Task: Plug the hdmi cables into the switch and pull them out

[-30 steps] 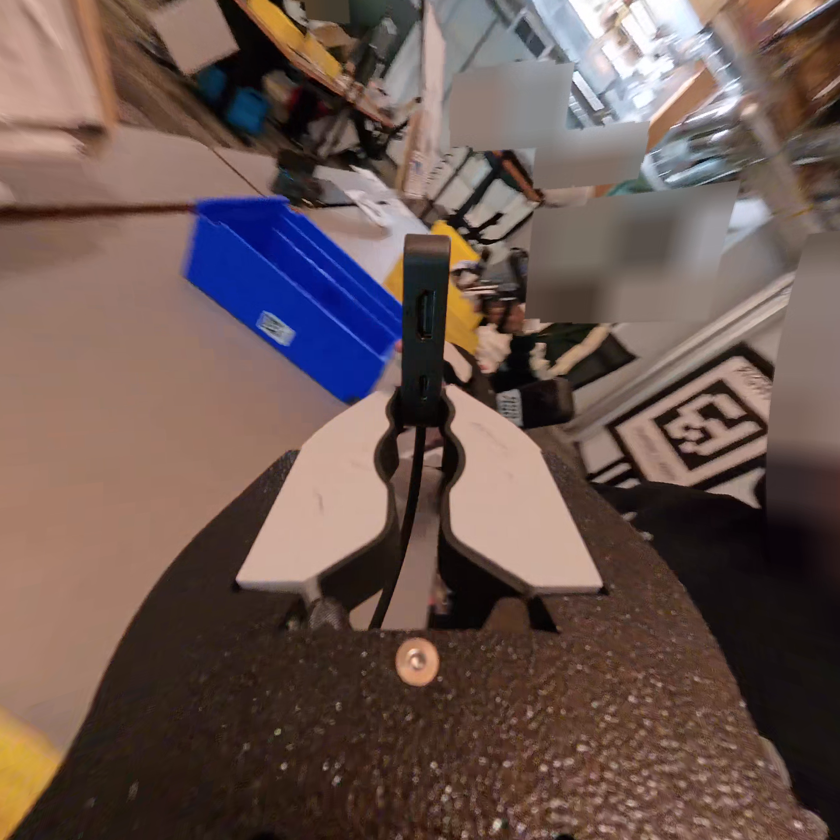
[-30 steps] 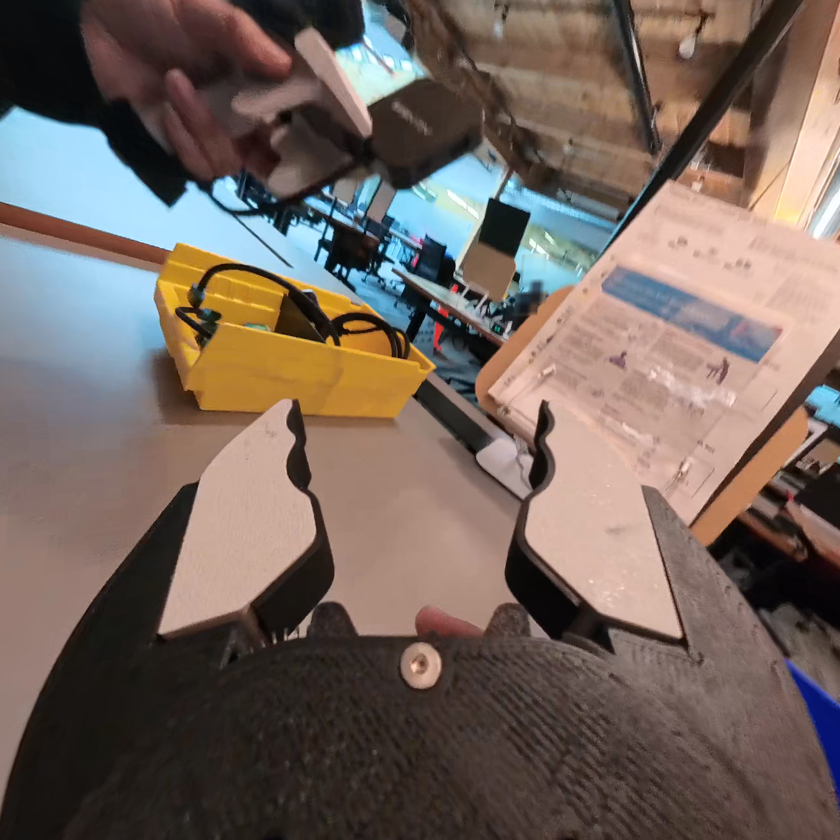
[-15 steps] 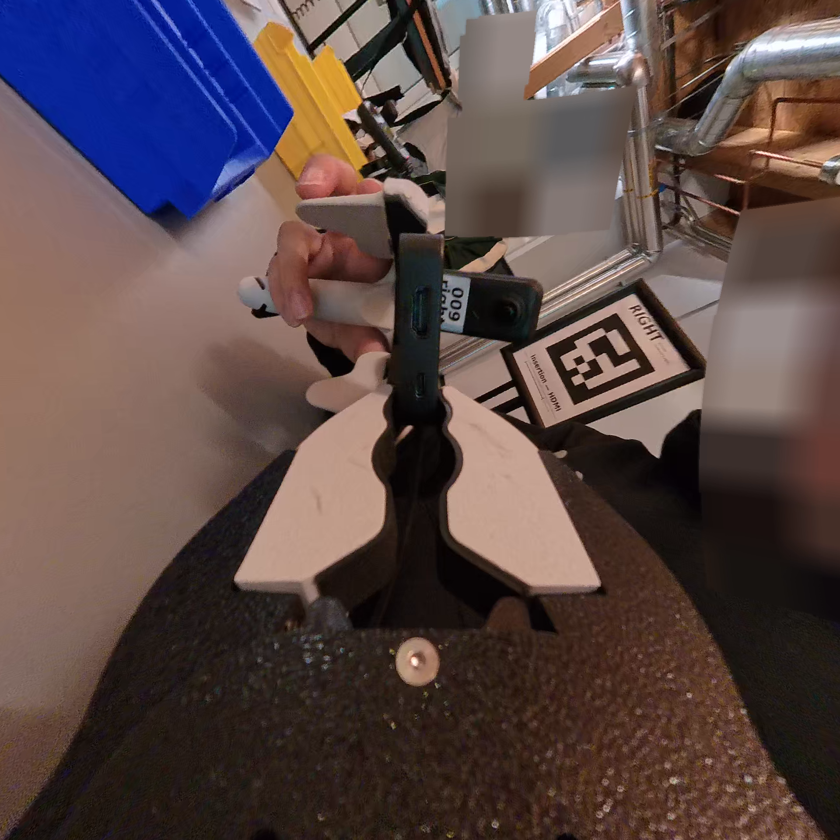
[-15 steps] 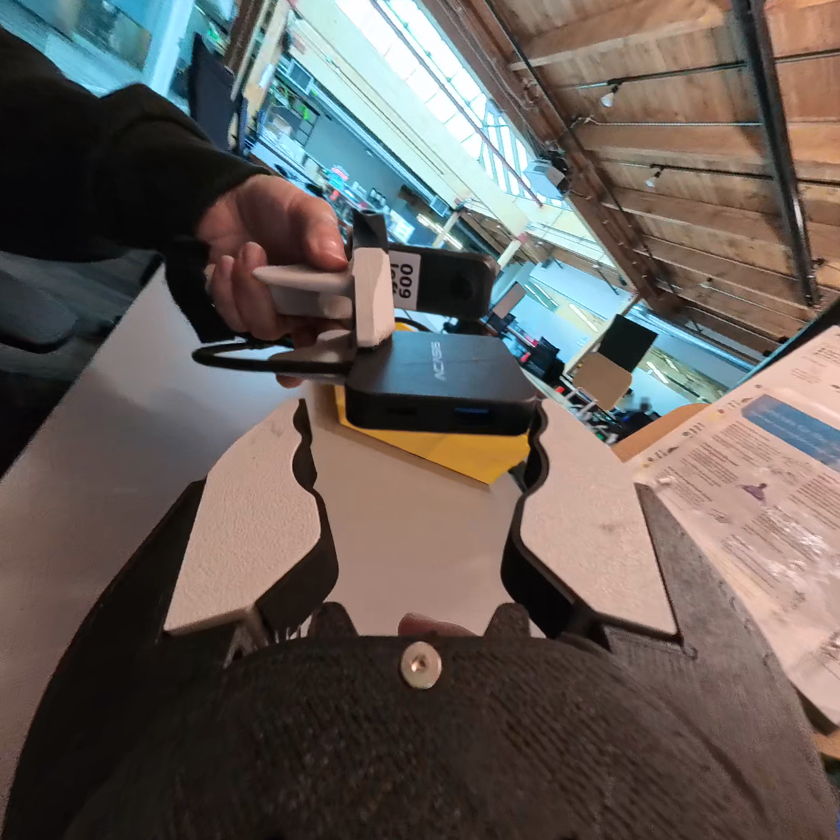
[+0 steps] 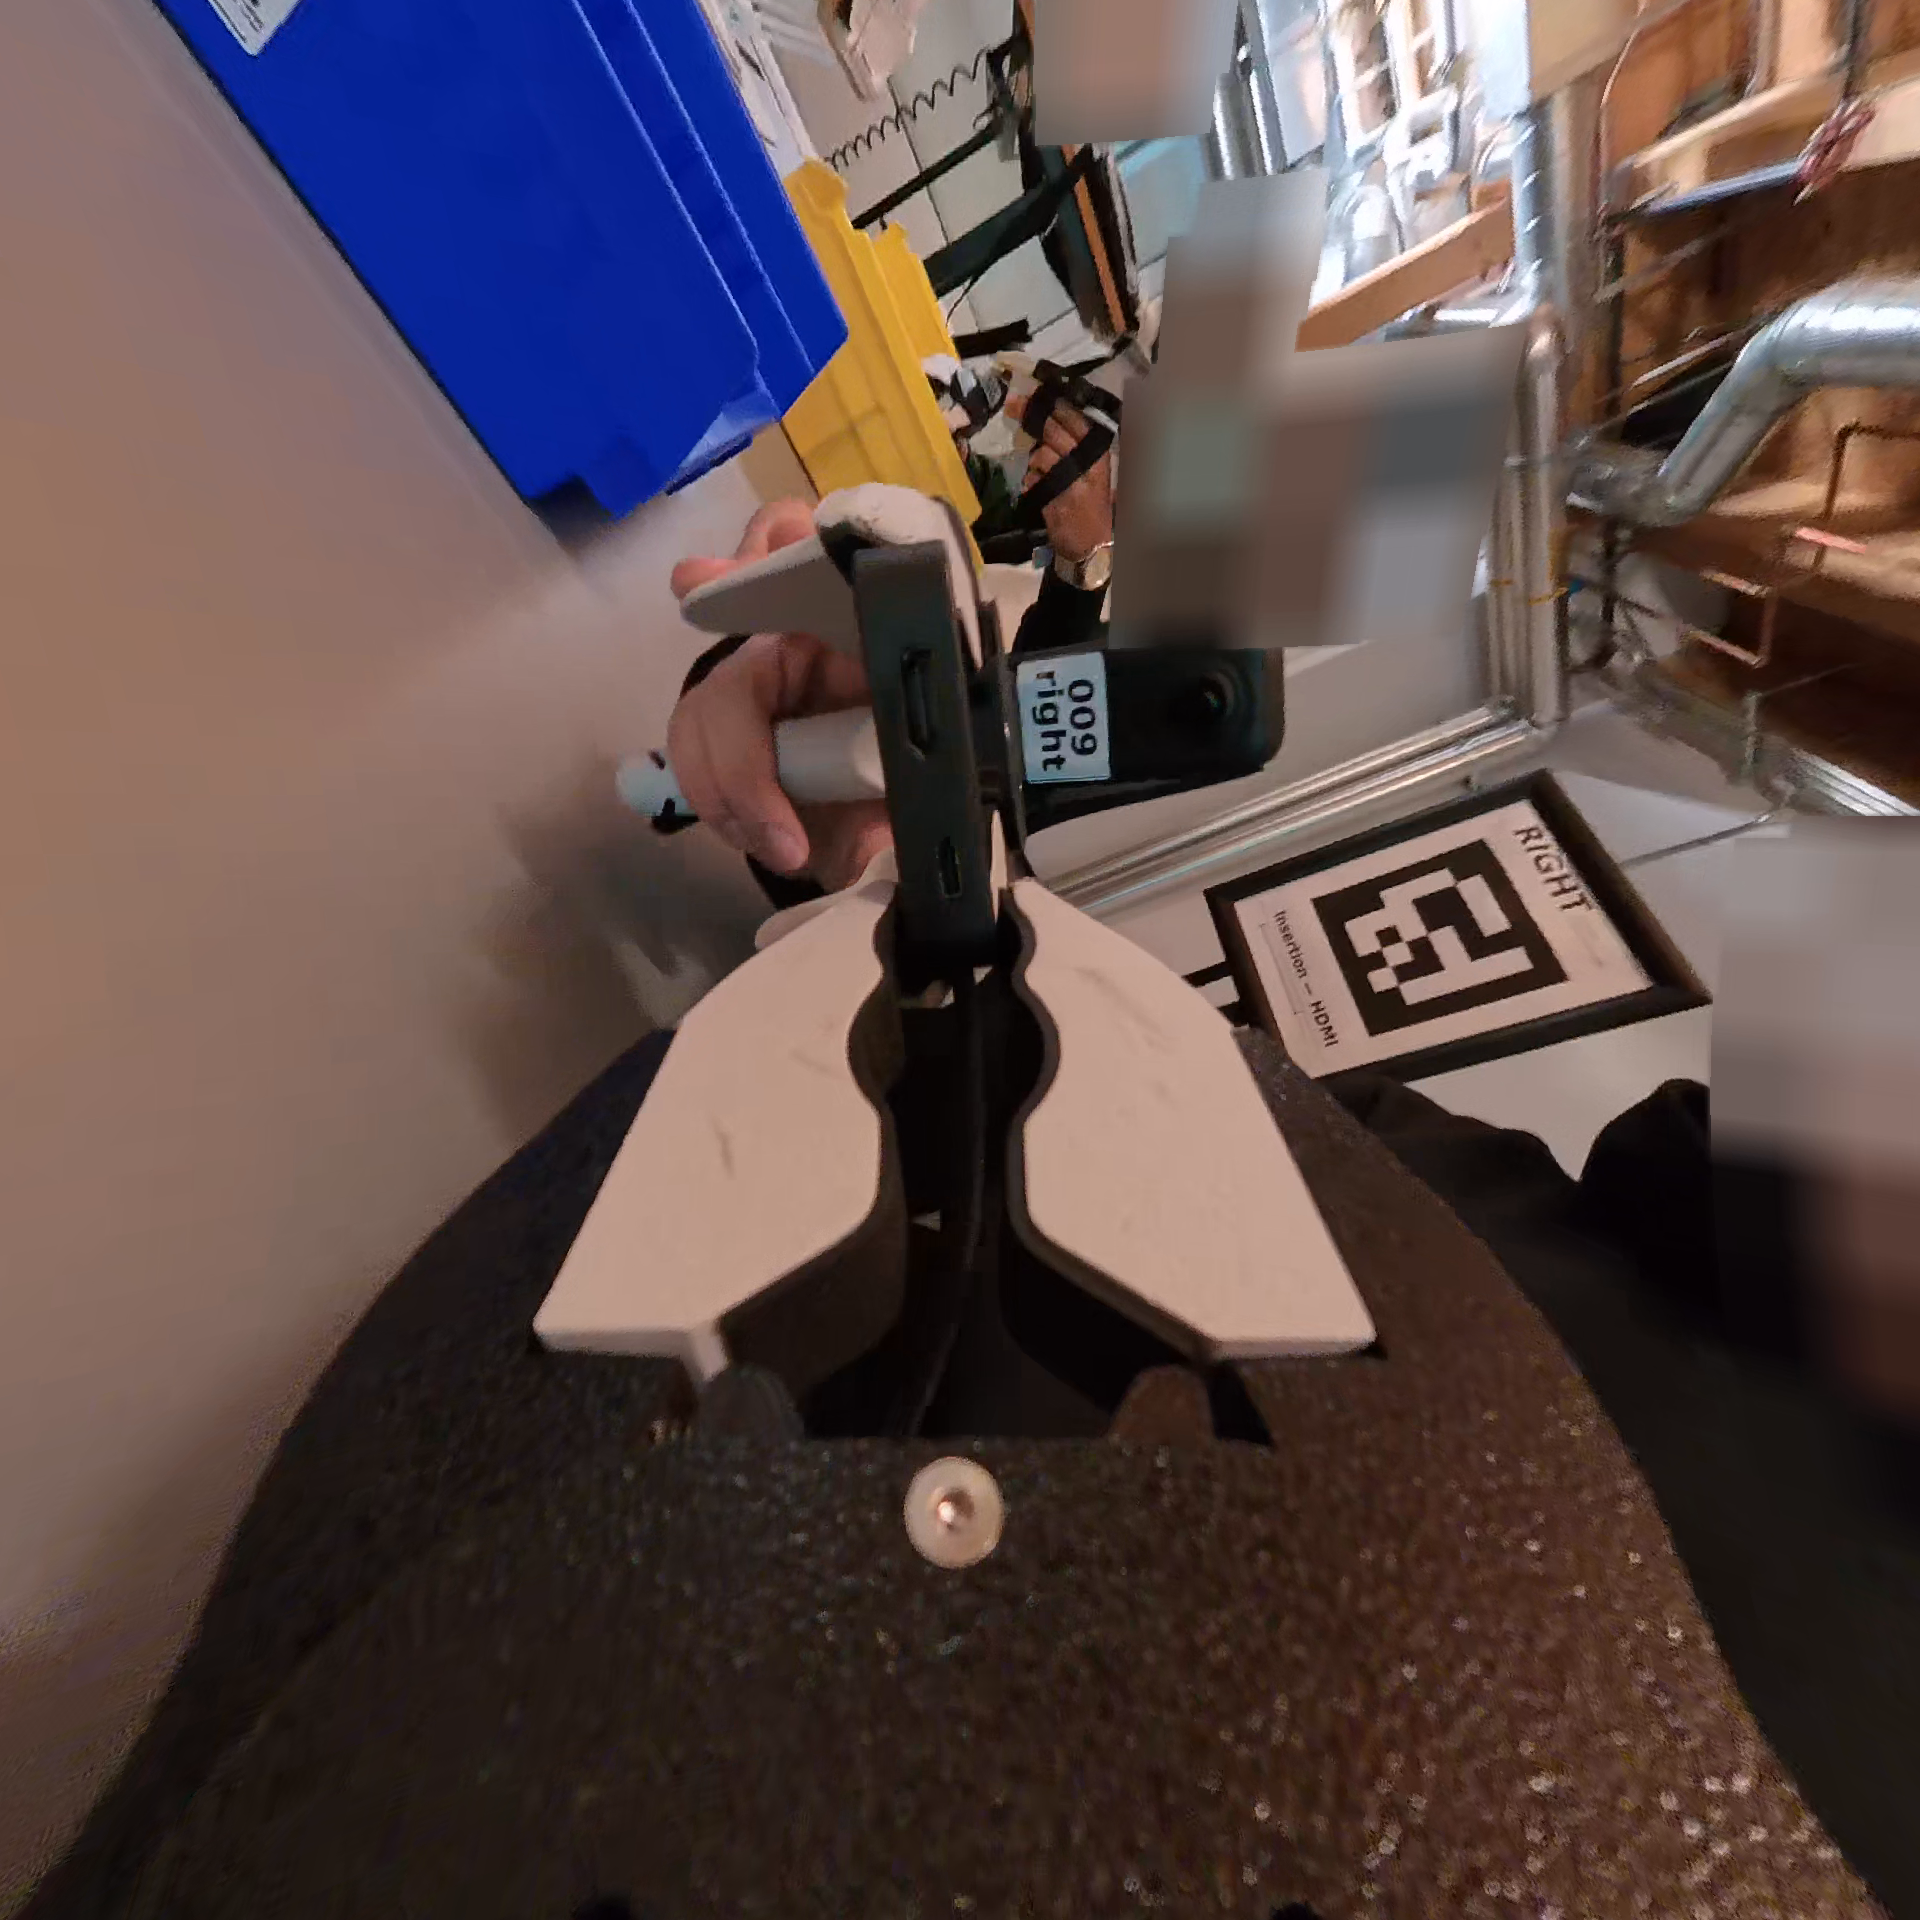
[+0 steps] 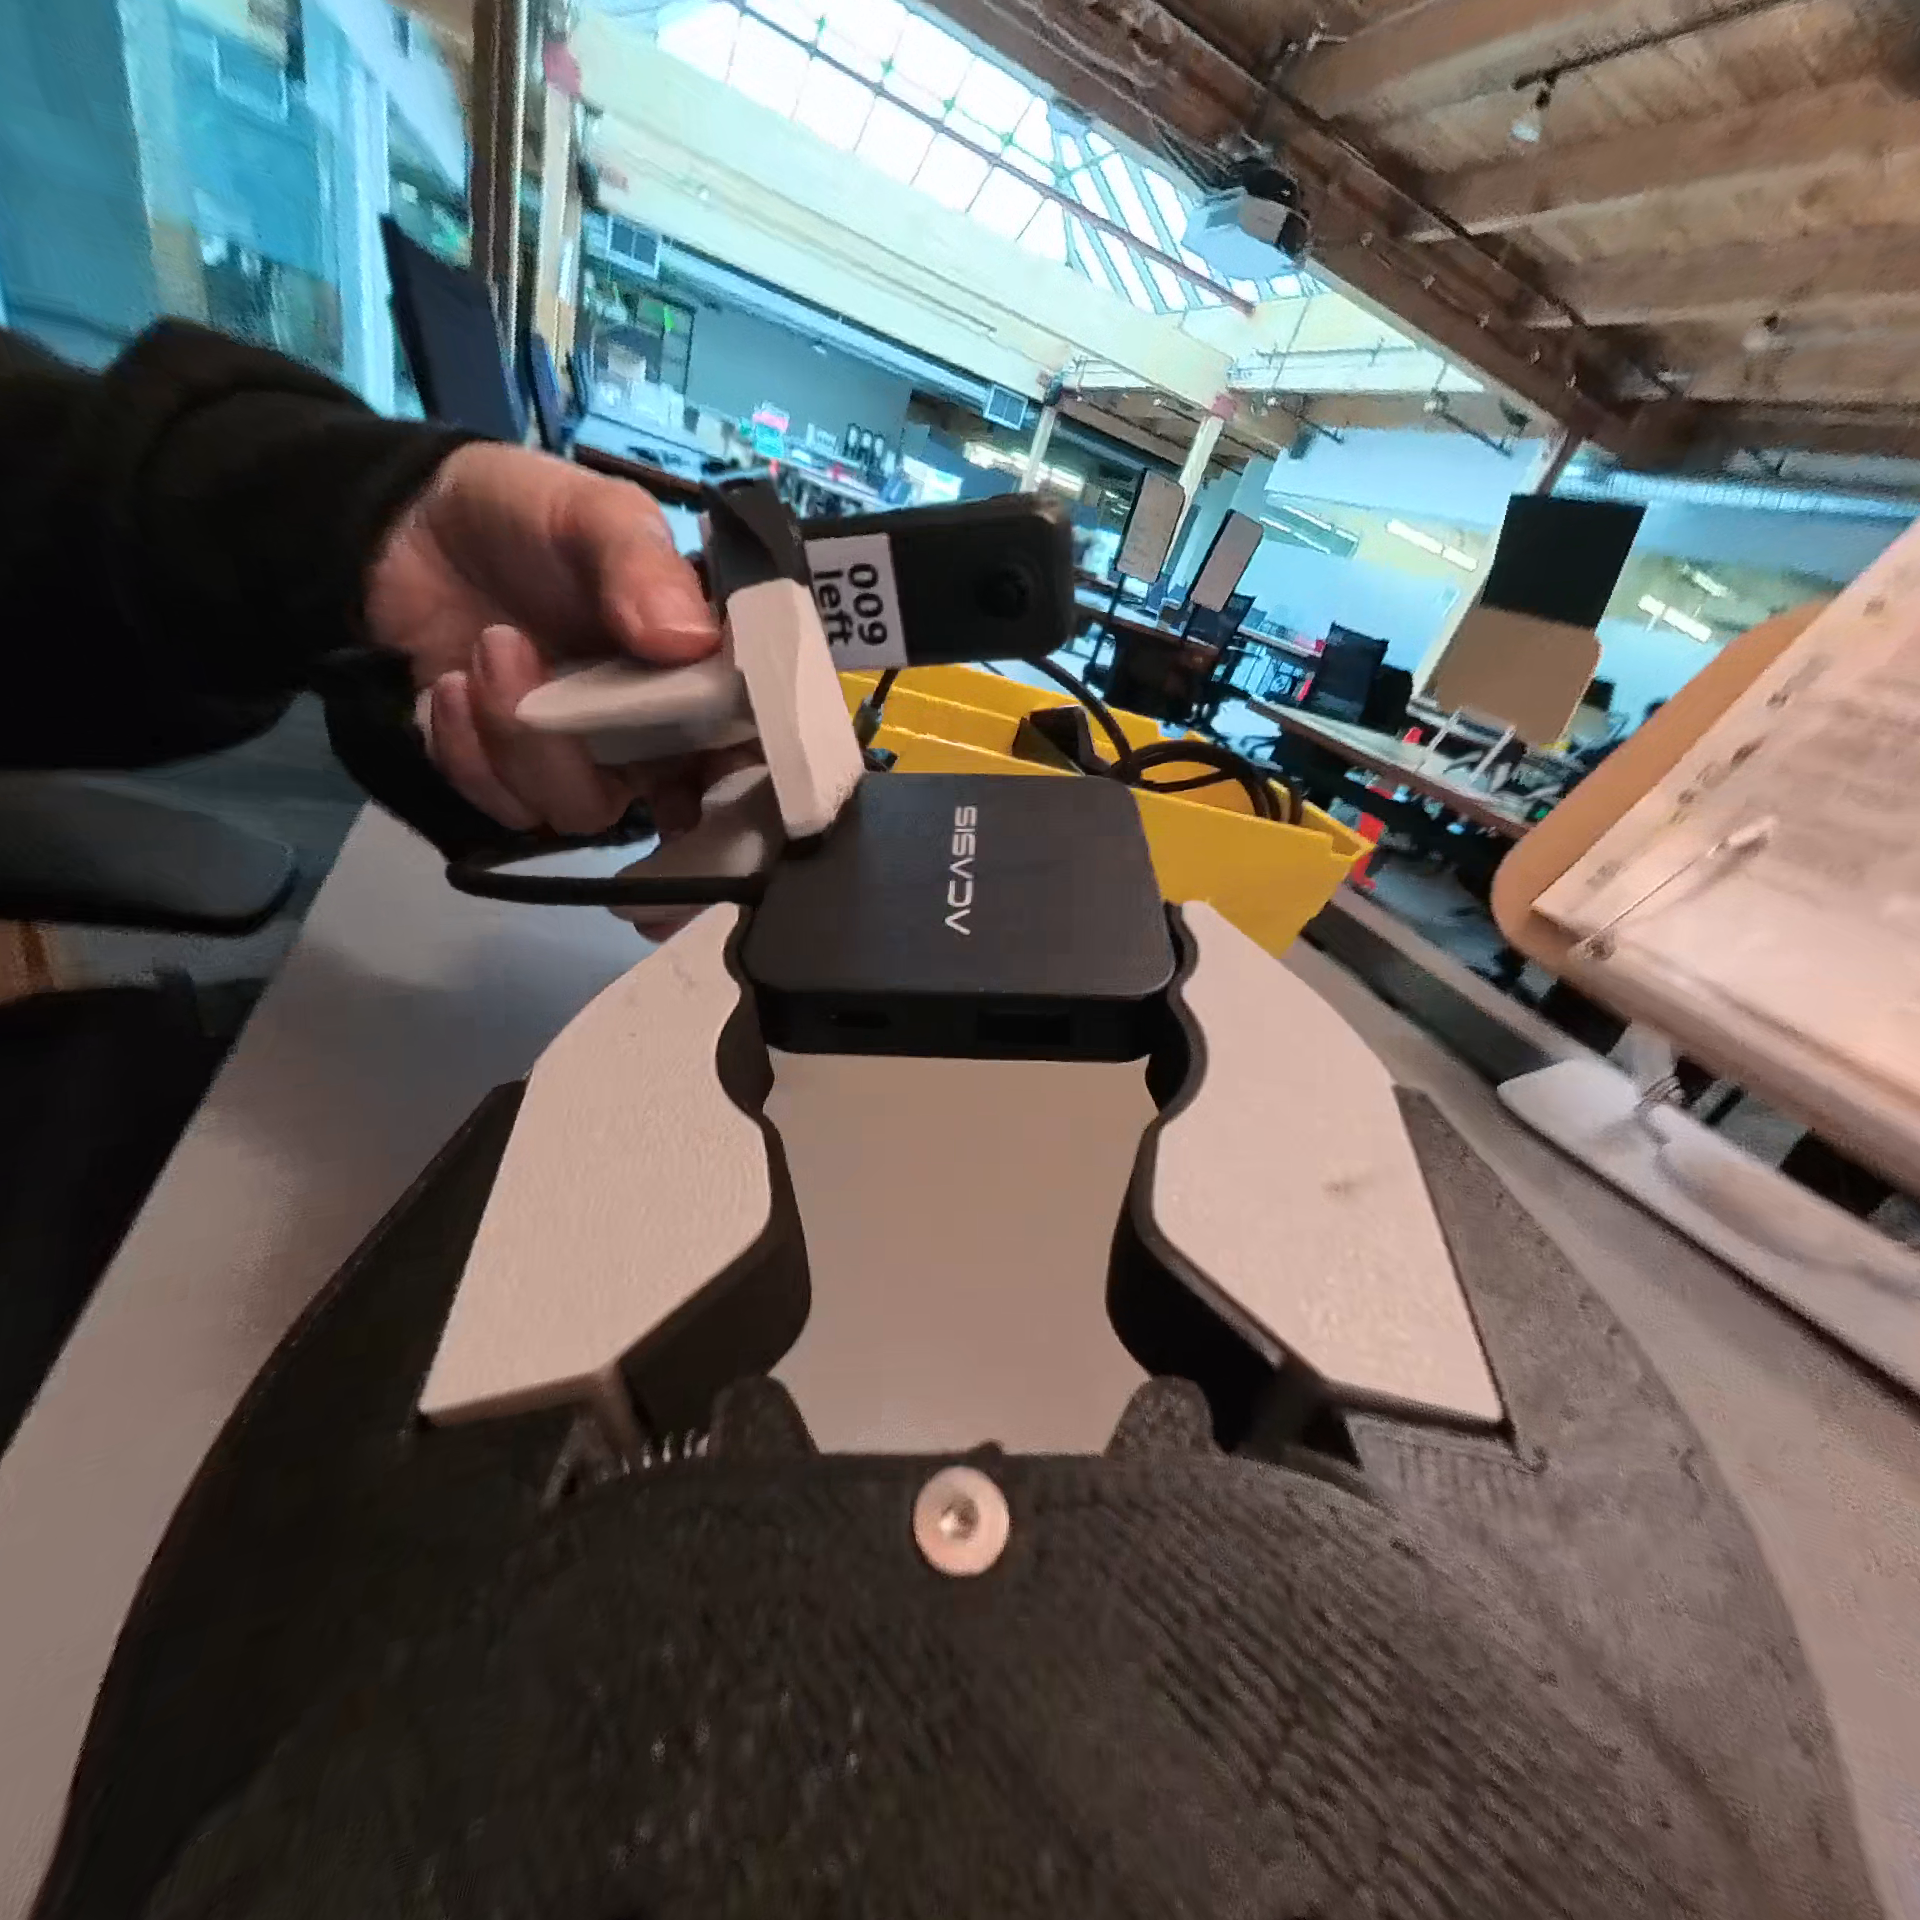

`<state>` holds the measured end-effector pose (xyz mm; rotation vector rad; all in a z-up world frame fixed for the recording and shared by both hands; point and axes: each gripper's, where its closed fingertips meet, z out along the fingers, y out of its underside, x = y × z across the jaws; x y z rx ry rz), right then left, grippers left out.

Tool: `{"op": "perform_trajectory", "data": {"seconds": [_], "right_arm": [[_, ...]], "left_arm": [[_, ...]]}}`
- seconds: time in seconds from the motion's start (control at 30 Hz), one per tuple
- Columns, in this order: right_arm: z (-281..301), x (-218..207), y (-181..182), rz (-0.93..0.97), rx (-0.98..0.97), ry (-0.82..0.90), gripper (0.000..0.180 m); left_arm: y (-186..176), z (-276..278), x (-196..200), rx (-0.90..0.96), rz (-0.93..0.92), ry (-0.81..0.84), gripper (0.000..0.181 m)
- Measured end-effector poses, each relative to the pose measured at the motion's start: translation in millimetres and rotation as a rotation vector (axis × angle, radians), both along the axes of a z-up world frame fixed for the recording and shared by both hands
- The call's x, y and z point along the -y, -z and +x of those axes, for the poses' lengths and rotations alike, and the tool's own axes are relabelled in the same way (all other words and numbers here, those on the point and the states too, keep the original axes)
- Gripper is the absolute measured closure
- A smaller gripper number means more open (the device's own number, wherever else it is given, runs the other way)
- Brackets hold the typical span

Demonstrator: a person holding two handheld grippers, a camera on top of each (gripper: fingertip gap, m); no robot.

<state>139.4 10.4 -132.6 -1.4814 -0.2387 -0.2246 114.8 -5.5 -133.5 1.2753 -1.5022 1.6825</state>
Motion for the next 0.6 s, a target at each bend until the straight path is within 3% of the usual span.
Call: {"op": "perform_trajectory", "data": {"seconds": [0.13,0.23,0.27,0.43,0.5,0.6], "right_arm": [[3,-5,12,0.001,-0.141,-0.054,0.107],[10,2,11,0.029,-0.196,-0.067,0.107],[13,6,9,0.048,-0.214,-0.069,0.107],[23,22,-5,0.168,-0.291,-0.094,0.107],[25,23,-5,0.175,-0.307,-0.095,0.107],[25,23,-5,0.178,-0.305,-0.091,0.107]], "left_arm": [[6,6,-6,0.009,0.024,-0.046,0.159],[-11,10,-14,0.036,-0.017,-0.1,0.137],[-23,10,-18,0.043,-0.049,-0.116,0.132],[-126,-4,-63,0.288,-0.346,-0.188,0.14],[-147,-8,-86,0.474,-0.227,-0.261,0.143],[-130,13,-138,0.741,0.36,-0.476,0.145]]}}
